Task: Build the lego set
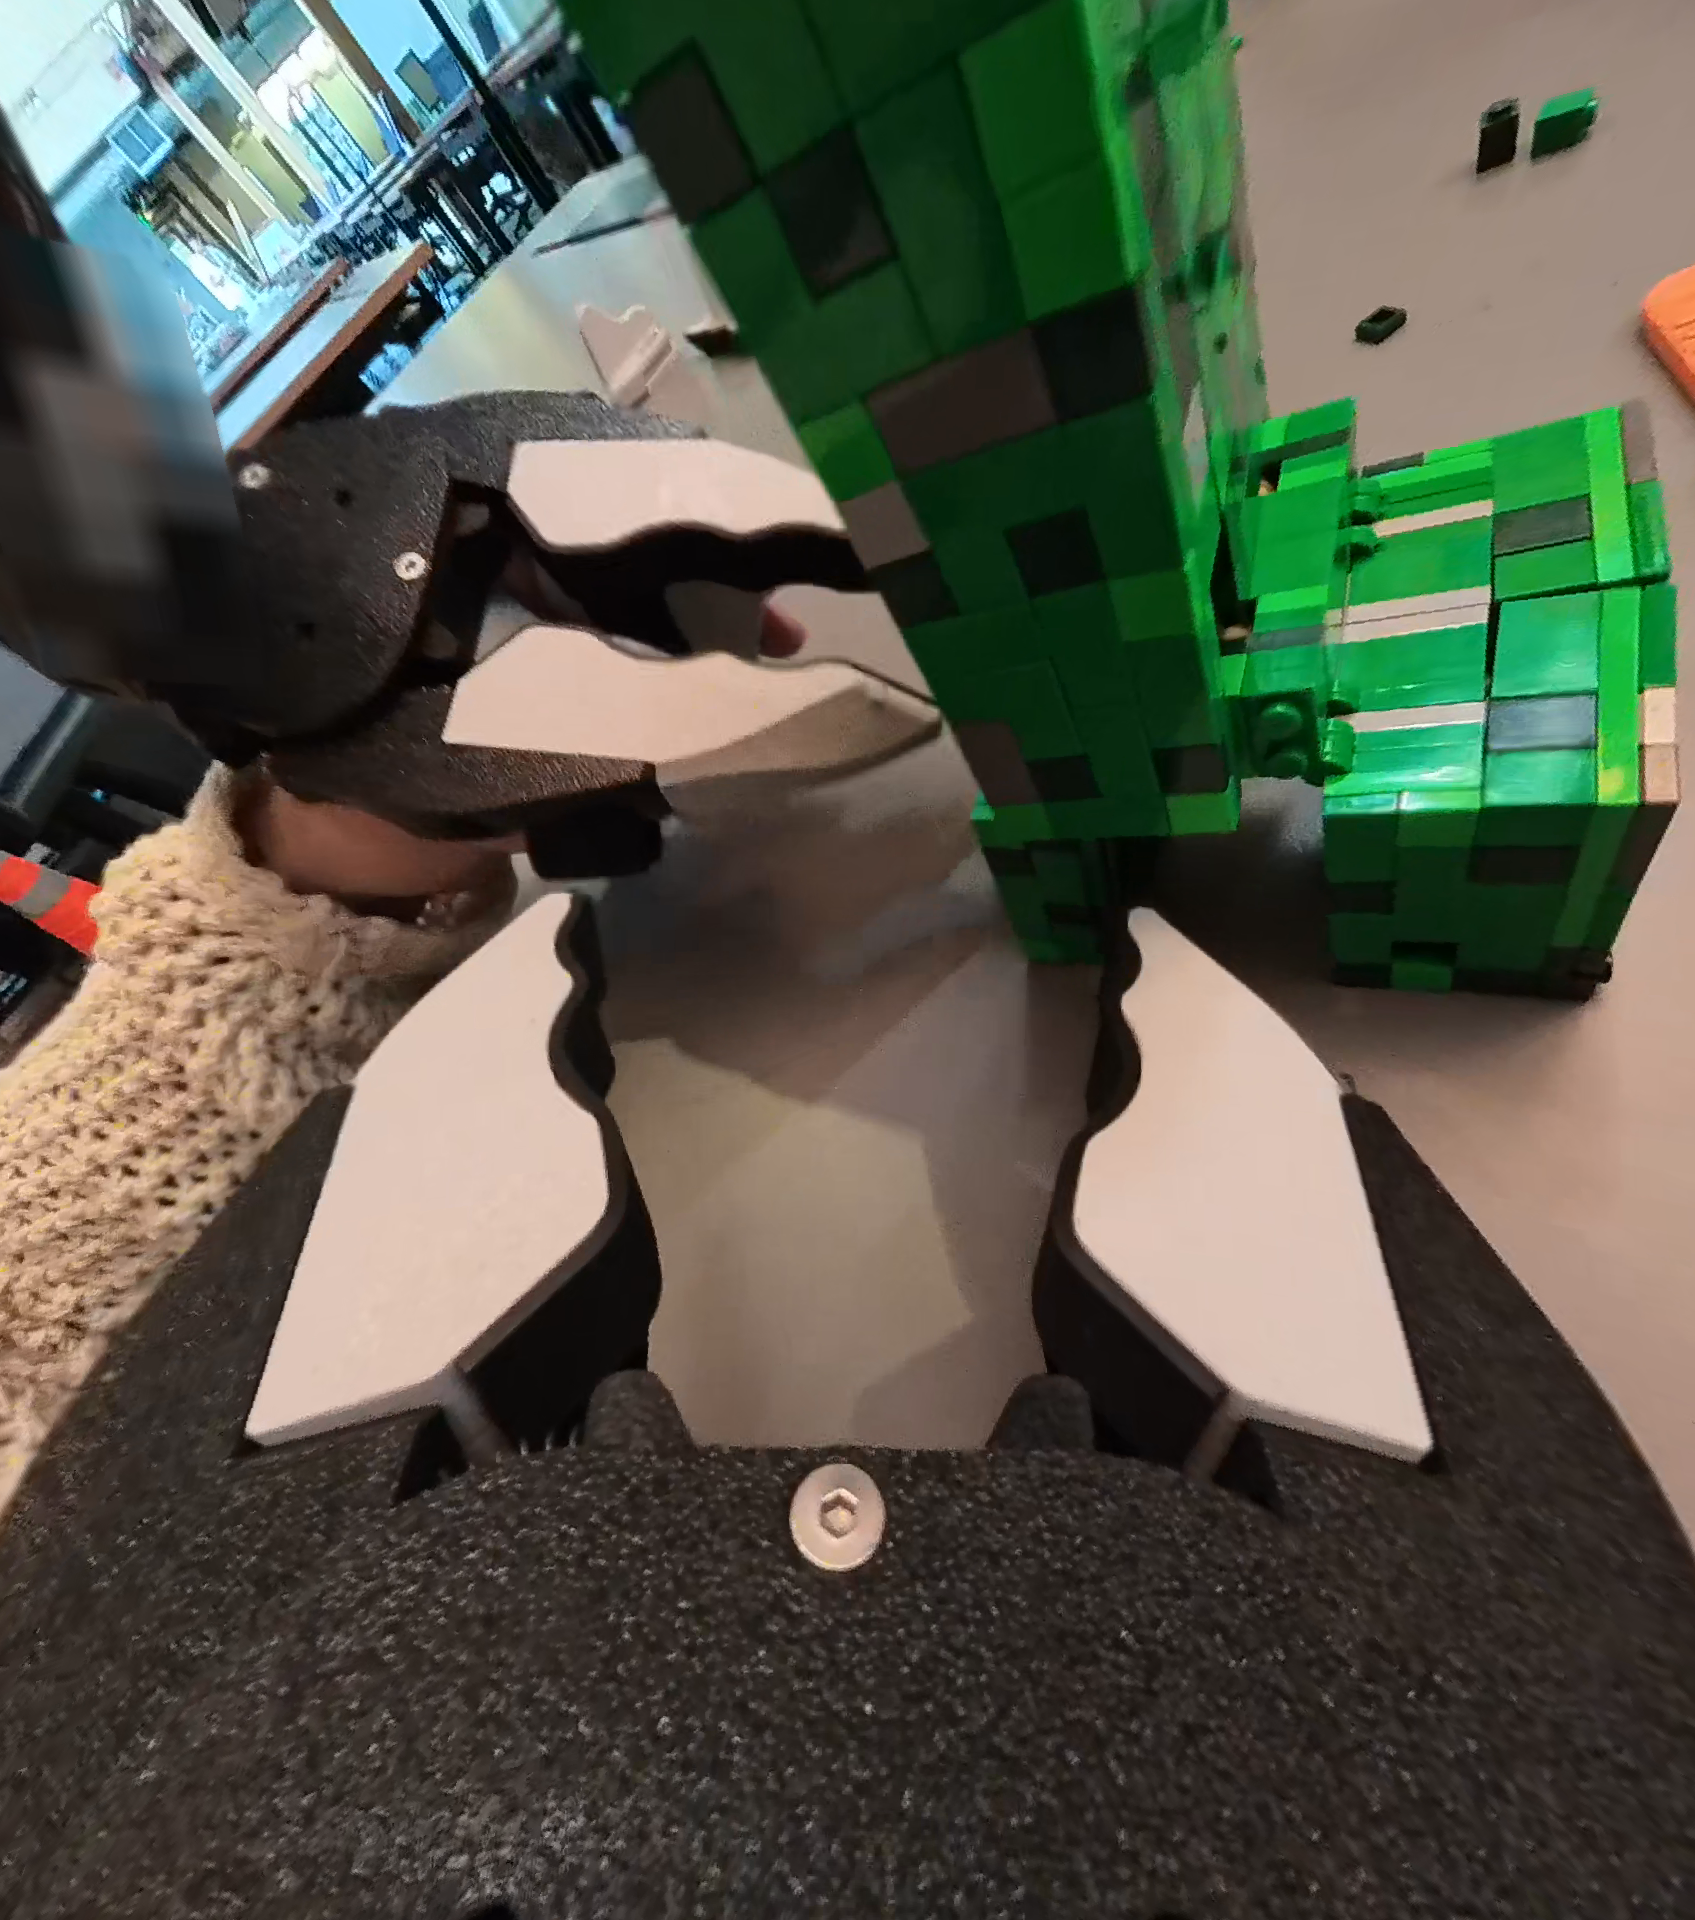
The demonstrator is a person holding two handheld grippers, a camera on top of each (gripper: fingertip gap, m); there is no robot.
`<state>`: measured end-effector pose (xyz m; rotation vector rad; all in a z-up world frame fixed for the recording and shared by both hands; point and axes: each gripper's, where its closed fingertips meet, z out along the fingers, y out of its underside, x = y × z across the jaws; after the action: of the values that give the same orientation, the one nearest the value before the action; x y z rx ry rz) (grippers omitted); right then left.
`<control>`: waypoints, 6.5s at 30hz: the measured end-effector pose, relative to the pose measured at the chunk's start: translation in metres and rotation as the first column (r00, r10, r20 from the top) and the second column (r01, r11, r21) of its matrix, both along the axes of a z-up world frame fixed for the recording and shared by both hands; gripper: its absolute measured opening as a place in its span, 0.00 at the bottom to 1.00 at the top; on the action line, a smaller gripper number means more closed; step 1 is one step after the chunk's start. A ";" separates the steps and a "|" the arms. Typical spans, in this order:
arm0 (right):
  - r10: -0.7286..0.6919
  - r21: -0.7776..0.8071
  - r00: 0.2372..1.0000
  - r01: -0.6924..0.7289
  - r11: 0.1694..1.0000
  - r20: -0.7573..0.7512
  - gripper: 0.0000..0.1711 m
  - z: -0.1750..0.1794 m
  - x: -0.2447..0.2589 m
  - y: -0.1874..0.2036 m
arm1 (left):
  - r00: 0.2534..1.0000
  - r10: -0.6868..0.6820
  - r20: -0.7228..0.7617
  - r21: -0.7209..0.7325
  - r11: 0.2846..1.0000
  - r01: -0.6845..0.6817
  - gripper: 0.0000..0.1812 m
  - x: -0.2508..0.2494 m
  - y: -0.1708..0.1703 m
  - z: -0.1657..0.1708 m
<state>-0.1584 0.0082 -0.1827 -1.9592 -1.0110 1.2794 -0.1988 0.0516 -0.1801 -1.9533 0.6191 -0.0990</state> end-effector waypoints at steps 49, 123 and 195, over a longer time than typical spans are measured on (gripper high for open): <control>-0.140 0.470 0.990 0.133 0.873 -0.021 0.23 0.066 -0.010 0.062 | 0.783 0.541 -0.307 0.204 0.841 -0.501 0.78 -0.015 0.010 0.000; -0.102 0.524 0.993 0.116 0.844 -0.057 0.22 0.062 -0.006 0.075 | 0.981 0.074 0.179 -0.029 0.997 -0.070 0.45 0.065 -0.028 0.000; -0.019 0.459 1.000 0.014 0.888 0.005 0.37 0.021 0.071 0.057 | 0.983 -0.092 0.159 -0.176 0.977 0.120 0.65 0.110 -0.016 -0.022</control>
<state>-0.0873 0.0649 -0.1618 -1.6026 -1.1742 0.9134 -0.0893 0.0361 -0.2018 -2.0682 0.6329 -0.3790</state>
